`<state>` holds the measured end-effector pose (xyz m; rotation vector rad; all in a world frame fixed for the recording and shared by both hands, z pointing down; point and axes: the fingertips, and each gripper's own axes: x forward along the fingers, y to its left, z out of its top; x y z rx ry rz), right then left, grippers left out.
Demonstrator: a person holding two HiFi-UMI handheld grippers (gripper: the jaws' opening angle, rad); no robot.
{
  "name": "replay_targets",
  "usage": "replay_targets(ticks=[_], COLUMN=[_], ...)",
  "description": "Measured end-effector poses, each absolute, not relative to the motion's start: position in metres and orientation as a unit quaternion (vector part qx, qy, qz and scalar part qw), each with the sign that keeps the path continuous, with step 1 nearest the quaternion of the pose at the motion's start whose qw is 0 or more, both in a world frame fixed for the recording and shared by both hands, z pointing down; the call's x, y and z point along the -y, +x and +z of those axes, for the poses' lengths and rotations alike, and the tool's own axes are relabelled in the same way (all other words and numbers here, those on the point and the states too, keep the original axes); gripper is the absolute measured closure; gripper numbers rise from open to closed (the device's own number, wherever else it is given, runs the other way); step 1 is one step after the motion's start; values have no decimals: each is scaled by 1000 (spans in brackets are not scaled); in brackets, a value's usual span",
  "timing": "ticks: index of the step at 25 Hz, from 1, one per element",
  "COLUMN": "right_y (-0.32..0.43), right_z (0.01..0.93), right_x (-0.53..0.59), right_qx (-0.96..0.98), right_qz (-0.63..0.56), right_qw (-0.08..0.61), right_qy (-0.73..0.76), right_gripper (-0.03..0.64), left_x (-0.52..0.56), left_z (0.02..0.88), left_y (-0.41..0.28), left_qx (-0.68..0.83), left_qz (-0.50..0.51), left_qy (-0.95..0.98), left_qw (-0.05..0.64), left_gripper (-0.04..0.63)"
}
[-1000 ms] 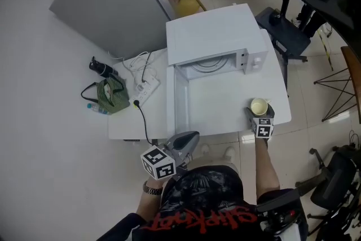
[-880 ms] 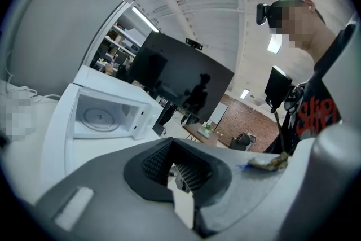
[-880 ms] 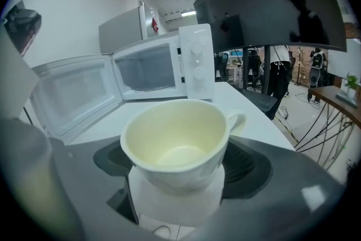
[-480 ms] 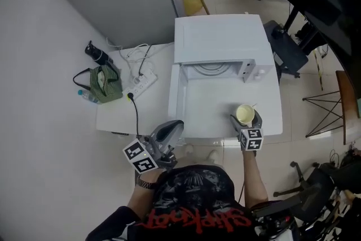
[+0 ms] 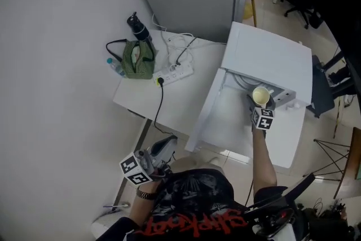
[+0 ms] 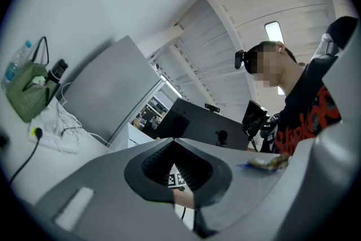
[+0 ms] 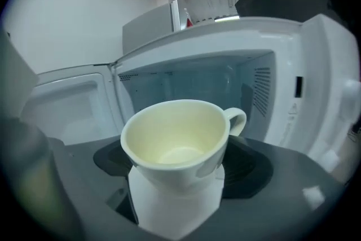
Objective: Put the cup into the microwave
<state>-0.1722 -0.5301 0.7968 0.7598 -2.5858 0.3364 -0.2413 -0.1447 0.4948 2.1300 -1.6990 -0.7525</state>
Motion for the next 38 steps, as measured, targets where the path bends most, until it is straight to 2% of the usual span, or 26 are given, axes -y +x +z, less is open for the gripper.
replay_targets(ticks=[8,15,23,24,25,26,28,29,35,38], right_y=[-249,-283,-244,-231,-216,-199,-163,-146,-77,-57], right_z=[823,819,799,793,785,778,760,750,663,622], right_x=[583,604,562,544,523,500,453,430,333,321], right_qx=[926,926,925,925,926,928,931,933,949,948], right_qz=[123,144,183,192,203,216,237,241,169,120], right_qw=[217,206,163,150,136,121,99,95,102,78], right_qy=[285,282,291,292,288,279,258,249,245,284], right_gripper=[163,161,130,154,219,329,589,617,617,617], left_x=[84,71,94,99,105,112,129,139,188,211], left_z=[514,520,516,515,513,511,508,507,511,517], left_y=[-266,-270,-266,-265,-263,-260,-250,-245,-206,-182], left_qx=[673,692,654,648,641,631,601,582,459,400], left_qz=[-270,-262,-231,-224,-216,-209,-195,-188,-153,-137], left_qy=[672,656,702,709,717,727,755,771,853,885], left_qw=[147,151,162,165,167,170,175,177,195,193], left_gripper=[594,594,594,594,594,594,594,594,594,594])
